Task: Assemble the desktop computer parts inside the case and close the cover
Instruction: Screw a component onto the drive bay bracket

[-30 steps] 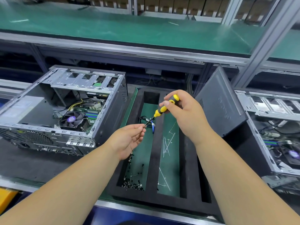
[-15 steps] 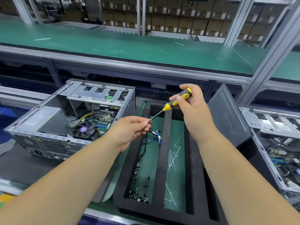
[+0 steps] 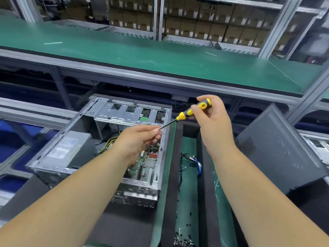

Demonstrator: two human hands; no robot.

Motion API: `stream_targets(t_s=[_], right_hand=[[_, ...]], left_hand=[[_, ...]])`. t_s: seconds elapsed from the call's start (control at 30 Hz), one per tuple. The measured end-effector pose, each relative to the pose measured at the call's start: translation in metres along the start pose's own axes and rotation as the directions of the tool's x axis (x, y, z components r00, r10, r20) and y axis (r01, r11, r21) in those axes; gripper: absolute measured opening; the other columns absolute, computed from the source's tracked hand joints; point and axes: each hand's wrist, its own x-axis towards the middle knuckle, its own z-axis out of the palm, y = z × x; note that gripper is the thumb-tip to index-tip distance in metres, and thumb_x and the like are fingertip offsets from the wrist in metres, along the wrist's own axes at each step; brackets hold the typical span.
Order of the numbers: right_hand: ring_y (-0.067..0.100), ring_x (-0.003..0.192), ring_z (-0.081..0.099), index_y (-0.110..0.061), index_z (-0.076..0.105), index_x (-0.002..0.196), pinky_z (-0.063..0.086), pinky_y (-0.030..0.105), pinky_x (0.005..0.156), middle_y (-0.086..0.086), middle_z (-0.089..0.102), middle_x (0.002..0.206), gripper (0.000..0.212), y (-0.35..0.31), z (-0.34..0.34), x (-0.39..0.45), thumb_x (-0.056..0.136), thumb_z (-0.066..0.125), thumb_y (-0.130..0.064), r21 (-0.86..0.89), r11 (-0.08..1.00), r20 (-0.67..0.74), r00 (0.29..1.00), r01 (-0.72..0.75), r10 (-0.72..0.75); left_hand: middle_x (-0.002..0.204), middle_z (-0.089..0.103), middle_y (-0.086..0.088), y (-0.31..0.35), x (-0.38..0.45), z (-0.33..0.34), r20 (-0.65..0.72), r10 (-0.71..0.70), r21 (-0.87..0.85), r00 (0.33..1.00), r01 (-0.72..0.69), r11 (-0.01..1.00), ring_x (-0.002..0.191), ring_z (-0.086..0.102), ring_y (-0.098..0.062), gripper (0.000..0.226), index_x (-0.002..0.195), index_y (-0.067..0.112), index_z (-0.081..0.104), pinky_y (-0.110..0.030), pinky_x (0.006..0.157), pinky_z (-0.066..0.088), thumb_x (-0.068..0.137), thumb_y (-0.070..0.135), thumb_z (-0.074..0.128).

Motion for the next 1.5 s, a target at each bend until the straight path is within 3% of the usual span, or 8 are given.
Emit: stream_targets(t_s=[0.2, 0.33, 0.43, 0.53, 0.63, 0.83, 1.07, 1.5], right_hand=[[0.002, 0.081, 0.069, -0.03, 0.056, 0.112, 0.047, 0.01, 0.068, -0.011, 0.064, 0.092, 0.016, 0.0, 0.064, 0.025, 0.097, 0.06, -0.026, -0.052, 0.999, -0.09, 0.996, -0.013, 0.008], [0.007, 0.093, 0.066, -0.034, 0.054, 0.114, 0.053, 0.03, 0.084, -0.014, 0.061, 0.094, 0.019, 0.006, 0.092, 0.038, 0.097, 0.059, -0.031, -0.151, 0.988, -0.158, 0.987, -0.012, -0.013], [0.011, 0.095, 0.065, -0.034, 0.051, 0.118, 0.054, 0.039, 0.088, -0.015, 0.058, 0.092, 0.024, 0.011, 0.109, 0.048, 0.097, 0.059, -0.03, -0.202, 0.979, -0.175, 0.984, -0.013, -0.023], [0.006, 0.093, 0.067, -0.033, 0.043, 0.126, 0.053, 0.03, 0.083, -0.013, 0.059, 0.095, 0.036, 0.016, 0.125, 0.055, 0.095, 0.061, -0.025, -0.225, 0.974, -0.17, 0.984, 0.003, -0.042], [0.006, 0.085, 0.066, -0.033, 0.039, 0.122, 0.052, 0.028, 0.074, -0.012, 0.058, 0.089, 0.037, 0.02, 0.14, 0.061, 0.095, 0.062, -0.024, -0.334, 0.941, -0.128, 0.987, 0.052, -0.1], [0.004, 0.077, 0.058, -0.03, 0.043, 0.117, 0.04, 0.016, 0.06, -0.012, 0.057, 0.086, 0.027, 0.028, 0.162, 0.075, 0.097, 0.061, -0.027, -0.551, 0.827, 0.036, 0.993, 0.111, -0.109], [0.005, 0.081, 0.059, -0.028, 0.044, 0.12, 0.038, 0.006, 0.06, -0.009, 0.059, 0.091, 0.027, 0.036, 0.168, 0.08, 0.098, 0.059, -0.027, -0.591, 0.801, 0.1, 0.994, 0.095, -0.044], [0.004, 0.076, 0.056, -0.03, 0.044, 0.123, 0.038, 0.016, 0.059, -0.007, 0.059, 0.091, 0.028, 0.022, 0.173, 0.097, 0.1, 0.053, -0.017, -0.661, 0.734, 0.284, 0.957, 0.154, 0.055]], left_hand=[[0.101, 0.075, -0.009, 0.025, 0.033, -0.049, 0.108, -0.033, -0.025, 0.994, 0.036, 0.999, 0.094, 0.072, -0.015, 0.021, 0.11, 0.009, 0.068, -0.018, 0.073, 0.055, 0.089, 0.014, 0.067], [0.109, 0.073, -0.011, 0.036, 0.051, -0.078, 0.191, -0.25, -0.054, 0.949, 0.264, 0.963, 0.101, 0.07, -0.02, 0.045, 0.116, 0.005, 0.061, -0.025, 0.077, 0.058, 0.077, 0.023, 0.073], [0.095, 0.074, -0.013, 0.033, 0.065, -0.1, 0.092, -0.512, 0.044, 0.854, 0.51, 0.859, 0.085, 0.07, -0.019, 0.027, 0.106, 0.002, 0.061, -0.029, 0.074, 0.056, 0.082, 0.008, 0.069], [0.088, 0.064, -0.012, 0.025, 0.082, -0.115, -0.022, -0.607, 0.075, 0.794, 0.607, 0.791, 0.08, 0.061, -0.02, 0.008, 0.095, 0.005, 0.059, -0.033, 0.082, 0.054, 0.088, 0.003, 0.063], [0.102, 0.06, -0.016, 0.014, 0.102, -0.117, -0.069, -0.636, 0.057, 0.768, 0.64, 0.767, 0.096, 0.059, -0.027, 0.017, 0.102, 0.0, 0.058, -0.039, 0.09, 0.053, 0.087, 0.004, 0.064], [0.111, 0.06, -0.017, -0.004, 0.127, -0.099, 0.029, -0.69, 0.097, 0.724, 0.685, 0.722, 0.106, 0.06, -0.028, 0.023, 0.108, 0.008, 0.058, -0.037, 0.081, 0.052, 0.089, 0.016, 0.067], [0.111, 0.059, -0.012, -0.02, 0.137, -0.101, 0.145, -0.633, -0.072, 0.76, 0.646, 0.76, 0.088, 0.071, -0.021, 0.028, 0.105, 0.006, 0.062, -0.028, 0.073, 0.057, 0.082, 0.011, 0.076], [0.114, 0.061, -0.01, -0.022, 0.133, -0.1, 0.112, -0.586, -0.104, 0.802, 0.596, 0.796, 0.082, 0.073, -0.019, 0.041, 0.111, 0.003, 0.062, -0.024, 0.067, 0.06, 0.075, 0.012, 0.081]])
